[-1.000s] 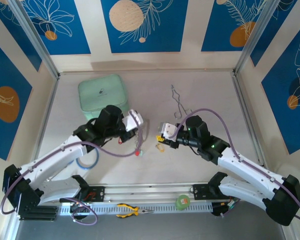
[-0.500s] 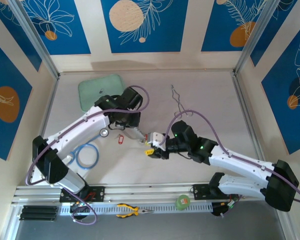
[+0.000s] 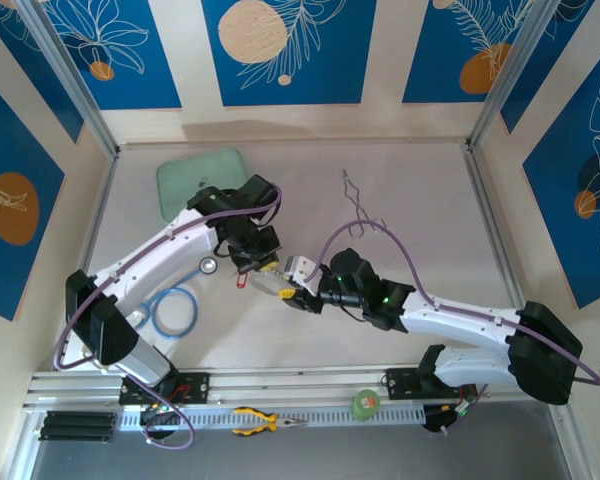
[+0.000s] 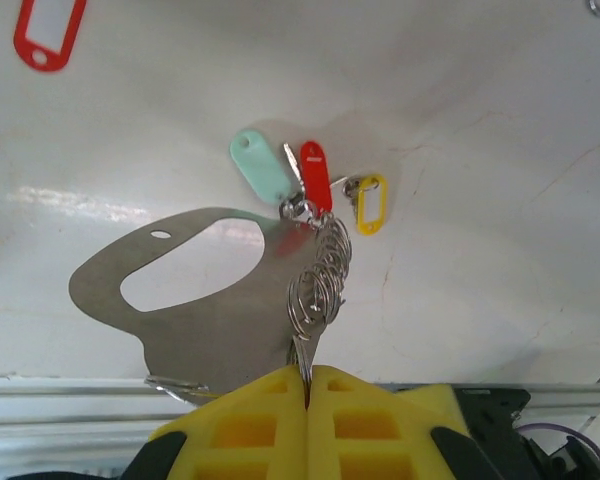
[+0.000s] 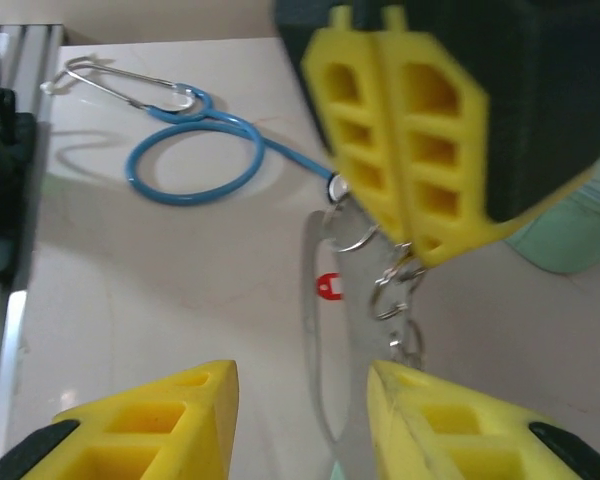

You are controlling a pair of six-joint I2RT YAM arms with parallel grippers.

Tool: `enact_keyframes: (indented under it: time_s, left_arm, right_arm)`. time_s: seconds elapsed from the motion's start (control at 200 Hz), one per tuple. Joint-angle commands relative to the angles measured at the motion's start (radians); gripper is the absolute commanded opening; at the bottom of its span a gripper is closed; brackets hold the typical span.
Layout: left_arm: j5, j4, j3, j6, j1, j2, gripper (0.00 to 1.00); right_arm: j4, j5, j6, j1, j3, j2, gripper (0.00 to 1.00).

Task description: Put the keys on the keyring

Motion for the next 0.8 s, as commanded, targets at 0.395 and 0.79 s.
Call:
enact_keyframes:
  time_s: [0.395,0.79]
  left_arm:
    - [0.062,0.027,-0.055,-0.090,0.011,-0.016,0.00]
    - [0.051,0.029,-0.075,-0.103,0.013,-0.036,0.00]
  right_arm:
    - [0.174,0.057,-0.004,0.004,0.022,0.110,0.24]
    - [0.130,0.059,-0.030,-0.003,0.023,0.114,0.00]
